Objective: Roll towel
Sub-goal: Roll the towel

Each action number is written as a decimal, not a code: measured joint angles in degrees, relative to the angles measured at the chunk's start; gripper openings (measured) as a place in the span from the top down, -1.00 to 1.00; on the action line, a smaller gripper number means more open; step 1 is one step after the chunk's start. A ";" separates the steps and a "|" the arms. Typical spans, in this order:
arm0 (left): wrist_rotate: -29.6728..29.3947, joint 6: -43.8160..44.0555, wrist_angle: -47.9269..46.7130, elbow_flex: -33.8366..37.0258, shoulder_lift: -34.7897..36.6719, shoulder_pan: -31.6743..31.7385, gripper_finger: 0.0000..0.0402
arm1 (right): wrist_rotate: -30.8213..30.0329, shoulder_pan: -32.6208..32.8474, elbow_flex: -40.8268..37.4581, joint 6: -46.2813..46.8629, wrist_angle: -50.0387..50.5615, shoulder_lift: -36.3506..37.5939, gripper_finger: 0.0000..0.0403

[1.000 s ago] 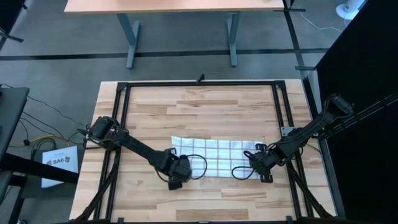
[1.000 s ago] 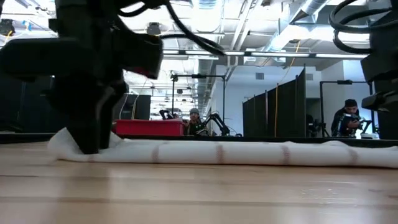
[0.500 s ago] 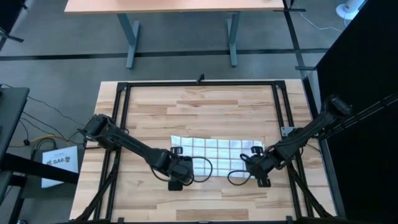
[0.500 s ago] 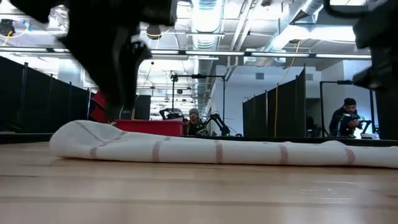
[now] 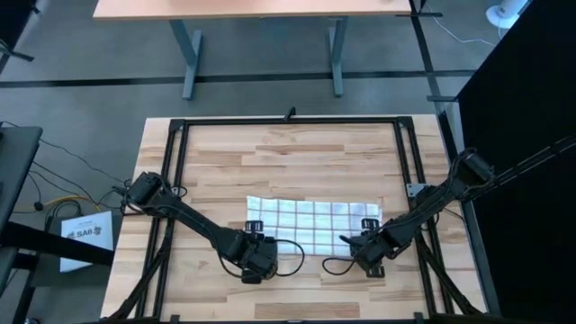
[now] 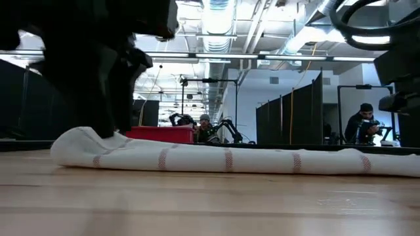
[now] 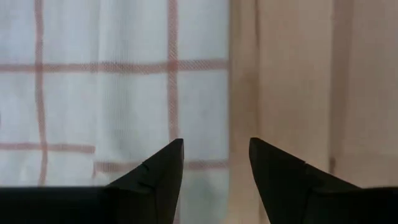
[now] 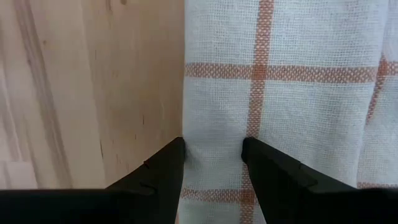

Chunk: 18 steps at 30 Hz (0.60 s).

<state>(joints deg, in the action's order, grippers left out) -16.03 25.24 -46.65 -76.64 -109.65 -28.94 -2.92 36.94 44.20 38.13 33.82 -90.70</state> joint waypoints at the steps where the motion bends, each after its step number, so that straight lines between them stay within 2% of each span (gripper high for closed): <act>1: -0.10 -0.10 -0.27 0.05 -0.26 0.19 0.16 | -0.04 -0.21 0.00 -0.01 -0.06 -0.27 0.21; 9: 2.35 -0.63 2.93 0.05 -4.10 -0.21 0.16 | -0.28 -0.84 -0.22 -0.55 -1.28 0.37 0.21; 18: 0.67 2.50 1.51 -0.26 -5.68 -0.84 0.16 | -0.20 -0.98 -0.28 -0.07 -1.89 0.37 0.21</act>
<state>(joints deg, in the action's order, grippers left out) -15.36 27.74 -45.14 -76.90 -115.33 -29.78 -3.11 35.97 43.92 38.06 31.94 -90.32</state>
